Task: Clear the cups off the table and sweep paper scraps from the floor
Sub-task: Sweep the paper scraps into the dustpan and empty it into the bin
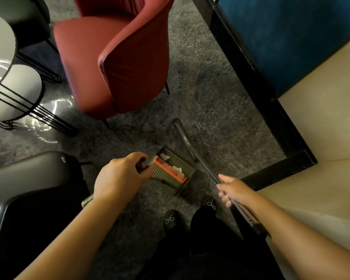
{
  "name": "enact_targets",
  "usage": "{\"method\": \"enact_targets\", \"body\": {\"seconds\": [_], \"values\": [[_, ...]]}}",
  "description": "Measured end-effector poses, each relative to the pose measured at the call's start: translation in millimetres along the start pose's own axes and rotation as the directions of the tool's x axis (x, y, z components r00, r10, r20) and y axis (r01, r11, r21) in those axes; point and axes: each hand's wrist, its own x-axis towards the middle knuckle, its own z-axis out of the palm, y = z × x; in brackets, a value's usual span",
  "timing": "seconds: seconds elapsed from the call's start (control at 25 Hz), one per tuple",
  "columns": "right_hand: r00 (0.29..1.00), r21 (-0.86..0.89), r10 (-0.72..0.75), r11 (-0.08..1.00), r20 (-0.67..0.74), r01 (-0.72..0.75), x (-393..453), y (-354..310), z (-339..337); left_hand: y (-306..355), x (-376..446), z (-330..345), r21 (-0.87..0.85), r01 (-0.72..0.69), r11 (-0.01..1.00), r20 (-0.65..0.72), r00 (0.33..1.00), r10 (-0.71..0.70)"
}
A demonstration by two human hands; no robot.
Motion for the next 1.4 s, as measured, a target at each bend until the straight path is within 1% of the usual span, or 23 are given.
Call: {"method": "enact_targets", "body": {"seconds": [0.2, 0.4, 0.64, 0.76, 0.84, 1.04, 1.16, 1.4], "values": [[0.998, 0.067, -0.062, 0.996, -0.027, 0.064, -11.8, -46.7, -39.4, 57.1, 45.1, -11.6, -0.018, -0.076, 0.997, 0.030, 0.997, 0.076], [0.992, 0.091, -0.115, 0.989, -0.049, 0.119, -12.2, -98.7, -99.5, 131.6, 117.1, -9.3, -0.022, -0.163, 0.986, 0.031, 0.986, 0.163], [0.986, 0.054, -0.164, 0.985, -0.035, 0.166, -7.0, -186.2, -178.8, 218.4, 204.7, -12.9, -0.020, -0.199, 0.980, -0.023, 0.980, 0.199], [0.977, 0.049, -0.208, 0.977, -0.044, 0.210, -4.6, -223.4, -203.7, 250.3, 237.2, -19.7, -0.012, -0.207, 0.978, -0.078, 0.975, 0.206], [0.975, 0.063, -0.218, 0.973, -0.043, 0.221, 1.4, -252.2, -218.3, 269.4, 266.8, -23.4, -0.021, -0.202, 0.979, -0.090, 0.976, 0.200], [0.973, 0.077, -0.224, 0.971, -0.048, 0.227, 25.6, -343.4, -249.0, 307.0, 365.1, -25.9, -0.065, -0.200, 0.978, -0.098, 0.976, 0.193], [0.972, 0.074, -0.229, 0.970, -0.057, 0.232, 45.8, -412.1, -263.4, 319.9, 434.1, -23.7, -0.109, -0.187, 0.976, -0.105, 0.979, 0.175], [0.966, 0.080, -0.248, 0.964, -0.074, 0.254, 72.0, -546.1, -291.0, 352.0, 578.2, -36.1, -0.123, -0.170, 0.978, -0.099, 0.982, 0.159]]}}
